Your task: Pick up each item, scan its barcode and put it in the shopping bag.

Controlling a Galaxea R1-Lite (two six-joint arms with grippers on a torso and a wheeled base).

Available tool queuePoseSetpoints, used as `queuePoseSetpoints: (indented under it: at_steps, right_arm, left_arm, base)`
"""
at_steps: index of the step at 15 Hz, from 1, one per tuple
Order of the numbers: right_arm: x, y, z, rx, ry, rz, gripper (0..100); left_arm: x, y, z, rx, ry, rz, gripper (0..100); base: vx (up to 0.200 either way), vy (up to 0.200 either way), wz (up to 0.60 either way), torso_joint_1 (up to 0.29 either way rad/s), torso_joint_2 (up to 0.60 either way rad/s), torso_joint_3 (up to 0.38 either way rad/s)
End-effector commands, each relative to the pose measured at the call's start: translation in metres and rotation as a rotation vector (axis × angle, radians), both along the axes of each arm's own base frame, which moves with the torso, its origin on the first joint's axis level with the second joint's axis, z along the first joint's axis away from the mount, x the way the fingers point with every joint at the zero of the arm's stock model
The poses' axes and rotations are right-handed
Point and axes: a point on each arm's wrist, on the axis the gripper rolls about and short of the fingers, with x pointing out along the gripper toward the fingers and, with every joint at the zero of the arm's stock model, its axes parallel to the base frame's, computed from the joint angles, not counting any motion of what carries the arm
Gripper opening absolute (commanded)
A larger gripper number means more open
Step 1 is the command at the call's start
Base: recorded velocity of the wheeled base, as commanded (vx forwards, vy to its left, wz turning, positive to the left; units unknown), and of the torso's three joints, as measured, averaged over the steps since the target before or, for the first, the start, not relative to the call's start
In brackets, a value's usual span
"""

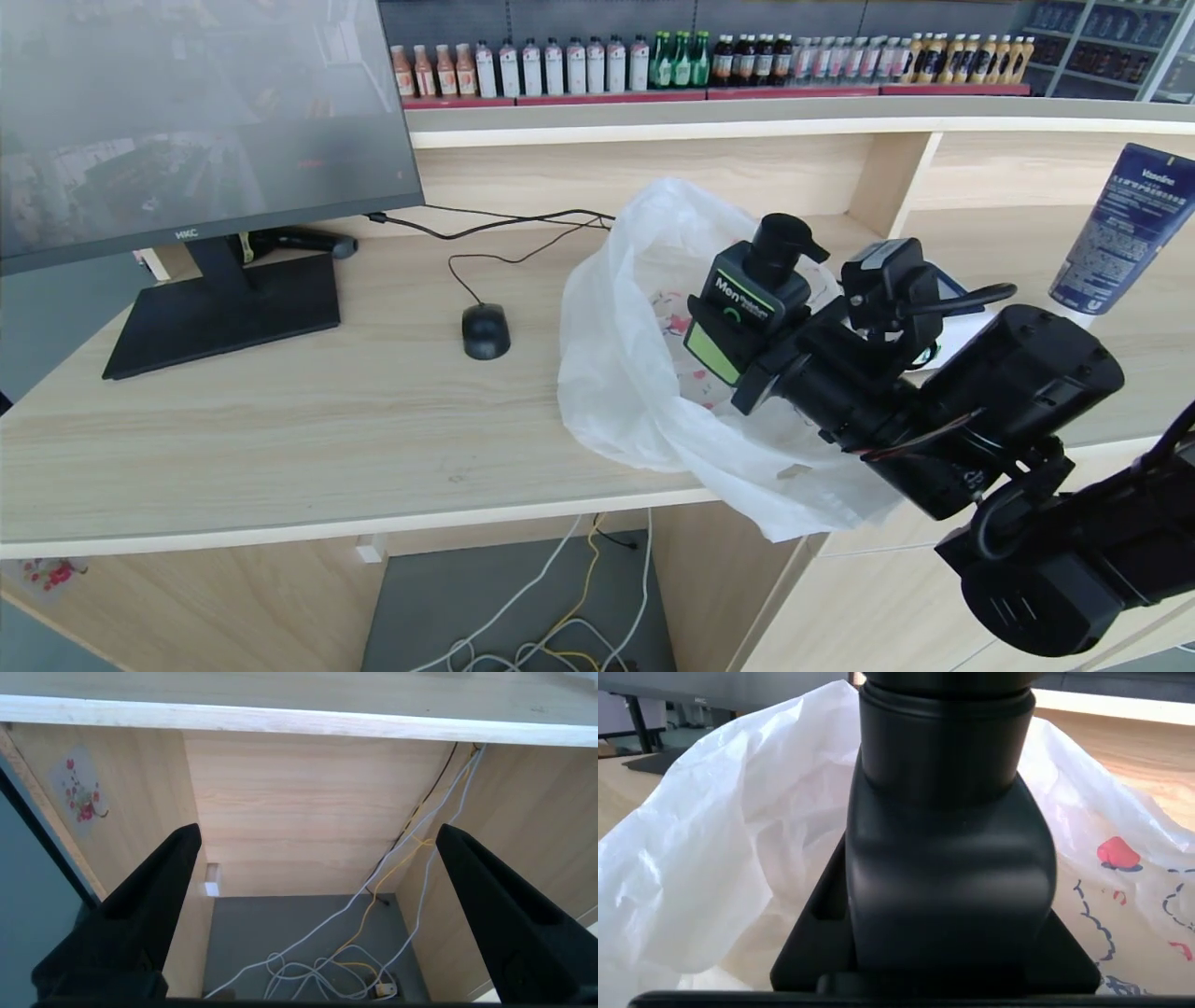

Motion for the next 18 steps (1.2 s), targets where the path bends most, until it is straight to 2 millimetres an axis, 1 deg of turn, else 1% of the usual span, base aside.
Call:
queuePoseSetpoints:
  at_steps: [1,4,5,8,11,18]
  right_arm:
    - [0.003,0.003,-0.004,-0.004,0.008,0.005,0]
    - [0.004,0.004,-0.010,-0.015,0.026,0.005,0]
    - [0.002,0.010,-0.015,-0.016,0.048,0.028,0]
    - [0.001,0.019,-0.022,-0.017,0.070,0.054,0]
    - [0.003,0.018,-0.026,-0.022,0.086,0.048,0]
    - [0.010,0.021,-0.037,-0.017,0.119,0.048,0]
  left_arm:
    - [0.000,0.000,0.000,-0.001,0.000,0.000,100]
    - [0.000,0.000,0.000,-0.001,0.000,0.000,100]
    - [0.000,0.000,0.000,-0.001,0.000,0.000,100]
    - [0.000,0.000,0.000,-0.001,0.000,0.000,100]
    - [0.000,0.000,0.000,-0.001,0.000,0.000,100]
    - [0.000,0.000,0.000,-0.001,0.000,-0.002,100]
  base:
    - [0.000,0.000,0.00,0.000,0.00,0.000]
    - [0.000,0.000,0.00,0.000,0.00,0.000]
    - [0.000,0.000,0.00,0.000,0.00,0.000]
    - [0.000,0.000,0.00,0.000,0.00,0.000]
    - [0.000,0.000,0.00,0.000,0.00,0.000]
    - [0.000,0.000,0.00,0.000,0.00,0.000]
